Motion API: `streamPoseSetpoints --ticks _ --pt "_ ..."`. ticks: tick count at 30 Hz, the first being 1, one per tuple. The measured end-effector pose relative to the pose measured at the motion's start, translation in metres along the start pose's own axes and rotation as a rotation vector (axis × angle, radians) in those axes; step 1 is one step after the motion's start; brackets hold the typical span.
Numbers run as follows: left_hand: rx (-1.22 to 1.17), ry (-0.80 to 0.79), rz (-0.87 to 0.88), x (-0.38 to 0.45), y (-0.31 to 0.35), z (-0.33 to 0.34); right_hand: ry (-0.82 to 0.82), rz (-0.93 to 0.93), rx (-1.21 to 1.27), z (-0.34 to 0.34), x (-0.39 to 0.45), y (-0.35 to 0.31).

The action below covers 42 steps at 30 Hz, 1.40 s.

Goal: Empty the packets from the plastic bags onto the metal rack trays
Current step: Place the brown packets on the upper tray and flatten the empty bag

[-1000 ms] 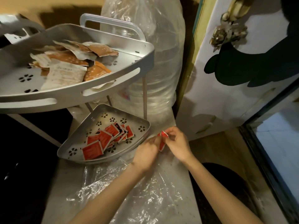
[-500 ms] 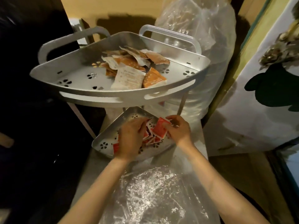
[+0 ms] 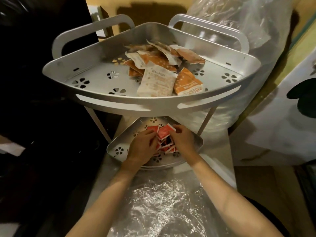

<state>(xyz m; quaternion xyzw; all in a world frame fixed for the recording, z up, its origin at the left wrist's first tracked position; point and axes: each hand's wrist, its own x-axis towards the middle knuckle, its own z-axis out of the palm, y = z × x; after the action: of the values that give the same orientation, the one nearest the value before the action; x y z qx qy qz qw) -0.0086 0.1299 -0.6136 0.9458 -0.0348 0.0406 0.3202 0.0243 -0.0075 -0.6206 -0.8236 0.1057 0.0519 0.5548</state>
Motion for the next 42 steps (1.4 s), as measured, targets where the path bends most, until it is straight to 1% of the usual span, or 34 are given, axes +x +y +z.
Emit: streamPoseSetpoints --ticks 2,5,9,11,13,16,18,20,23,27,29,31,34,36,40,42 --pt "-0.016 -0.043 -0.003 -0.002 0.001 0.000 -0.031 -0.009 -0.114 0.001 0.000 0.000" --pt "-0.060 -0.042 0.006 -0.005 0.002 -0.005 -0.066 -0.066 -0.229 -0.006 -0.007 -0.006" --pt "-0.155 -0.029 0.034 -0.024 0.004 -0.017 -0.093 -0.136 -0.262 -0.020 -0.023 -0.012" --pt "-0.149 -0.047 0.043 -0.035 0.007 -0.023 -0.088 -0.156 -0.305 -0.025 -0.030 -0.012" --pt "-0.106 -0.069 0.003 -0.050 0.012 -0.033 -0.088 -0.154 -0.315 -0.028 -0.038 -0.013" --pt "-0.121 0.004 0.027 -0.075 0.015 -0.043 -0.118 -0.136 -0.235 -0.035 -0.058 -0.013" --pt "-0.143 -0.003 -0.046 -0.095 0.016 -0.049 -0.130 -0.155 -0.186 -0.043 -0.074 -0.006" --pt "-0.121 0.001 -0.102 -0.114 0.011 -0.052 -0.140 -0.144 -0.248 -0.052 -0.089 0.002" --pt "-0.046 0.033 -0.114 -0.141 -0.005 -0.048 -0.115 -0.118 -0.372 -0.062 -0.104 0.022" --pt "-0.002 -0.093 -0.296 -0.173 -0.021 -0.035 -0.114 0.018 -0.441 -0.067 -0.126 0.050" --pt "0.037 -0.104 -0.363 -0.184 -0.025 -0.029 -0.079 0.031 -0.517 -0.069 -0.135 0.059" --pt "0.029 -0.083 -0.427 -0.189 -0.027 -0.025 -0.085 0.038 -0.540 -0.070 -0.142 0.065" --pt "0.000 -0.032 -0.477 -0.193 -0.028 -0.020 -0.112 0.092 -0.552 -0.067 -0.148 0.075" --pt "-0.036 -0.017 -0.515 -0.193 -0.027 -0.018 -0.102 0.090 -0.550 -0.065 -0.151 0.079" --pt "0.054 -0.065 -0.549 -0.194 -0.025 -0.014 -0.079 0.046 -0.554 -0.062 -0.156 0.085" --pt "0.080 -0.072 -0.558 -0.192 -0.025 -0.014 -0.057 0.064 -0.541 -0.062 -0.157 0.088"
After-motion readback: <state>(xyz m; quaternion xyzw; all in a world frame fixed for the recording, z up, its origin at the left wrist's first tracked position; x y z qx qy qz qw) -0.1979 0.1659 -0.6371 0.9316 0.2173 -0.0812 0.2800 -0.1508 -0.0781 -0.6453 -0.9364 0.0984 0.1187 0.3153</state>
